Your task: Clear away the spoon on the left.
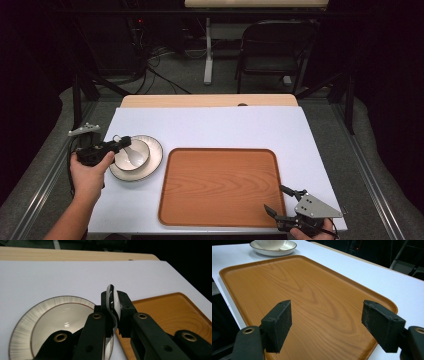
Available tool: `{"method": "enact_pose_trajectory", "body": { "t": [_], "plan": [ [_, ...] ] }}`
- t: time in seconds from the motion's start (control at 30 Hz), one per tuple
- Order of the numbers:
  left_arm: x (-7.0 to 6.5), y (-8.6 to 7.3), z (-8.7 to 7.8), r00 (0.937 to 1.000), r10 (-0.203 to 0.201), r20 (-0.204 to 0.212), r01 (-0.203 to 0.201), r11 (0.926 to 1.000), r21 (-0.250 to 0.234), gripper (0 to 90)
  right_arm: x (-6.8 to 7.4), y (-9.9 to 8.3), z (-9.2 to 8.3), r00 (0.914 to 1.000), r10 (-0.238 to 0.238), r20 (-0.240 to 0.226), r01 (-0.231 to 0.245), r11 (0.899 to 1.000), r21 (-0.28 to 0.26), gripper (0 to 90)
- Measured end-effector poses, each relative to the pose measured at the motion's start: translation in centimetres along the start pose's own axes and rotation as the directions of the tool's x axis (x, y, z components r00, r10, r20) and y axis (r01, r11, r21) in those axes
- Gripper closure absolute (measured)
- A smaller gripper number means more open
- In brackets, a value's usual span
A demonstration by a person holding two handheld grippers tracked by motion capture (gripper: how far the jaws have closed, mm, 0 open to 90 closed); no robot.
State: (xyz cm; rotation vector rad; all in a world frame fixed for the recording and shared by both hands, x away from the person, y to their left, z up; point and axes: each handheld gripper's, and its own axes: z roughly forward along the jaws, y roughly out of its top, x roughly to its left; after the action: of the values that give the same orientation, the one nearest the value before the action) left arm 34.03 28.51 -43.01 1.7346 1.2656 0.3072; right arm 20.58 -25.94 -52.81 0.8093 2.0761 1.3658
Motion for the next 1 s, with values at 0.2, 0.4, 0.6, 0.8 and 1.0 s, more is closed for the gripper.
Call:
{"method": "enact_pose_trajectory", "body": {
  "t": [0.2,0.4,0.6,0.8,1.0],
  "plan": [
    [-1.8,0.2,1.1,0.9985,0.050,0.025,-0.051,0.9960,0.073,85.1,0.0,0.0,0.0,1.0000,0.000,0.000,0.000,1.000,-0.001,23.9],
    [-3.6,0.4,2.4,0.9959,0.073,0.053,-0.080,0.9873,0.138,85.0,0.0,0.0,0.0,1.0000,-0.001,0.000,0.001,1.000,-0.001,23.9],
    [-5.1,0.5,3.8,0.9936,0.073,0.087,-0.089,0.9753,0.202,85.1,0.0,0.0,0.0,1.0000,-0.002,-0.001,0.002,1.000,-0.002,23.9],
    [-6.1,0.4,4.9,0.9918,0.077,0.103,-0.102,0.9594,0.263,85.1,0.0,0.0,0.0,1.0000,-0.001,-0.001,0.001,1.000,-0.002,23.9],
    [-6.7,0.2,5.8,0.9916,0.067,0.110,-0.098,0.9485,0.301,85.1,0.0,0.0,0.0,1.0000,0.000,-0.001,0.000,1.000,-0.002,23.9]
  ]
}}
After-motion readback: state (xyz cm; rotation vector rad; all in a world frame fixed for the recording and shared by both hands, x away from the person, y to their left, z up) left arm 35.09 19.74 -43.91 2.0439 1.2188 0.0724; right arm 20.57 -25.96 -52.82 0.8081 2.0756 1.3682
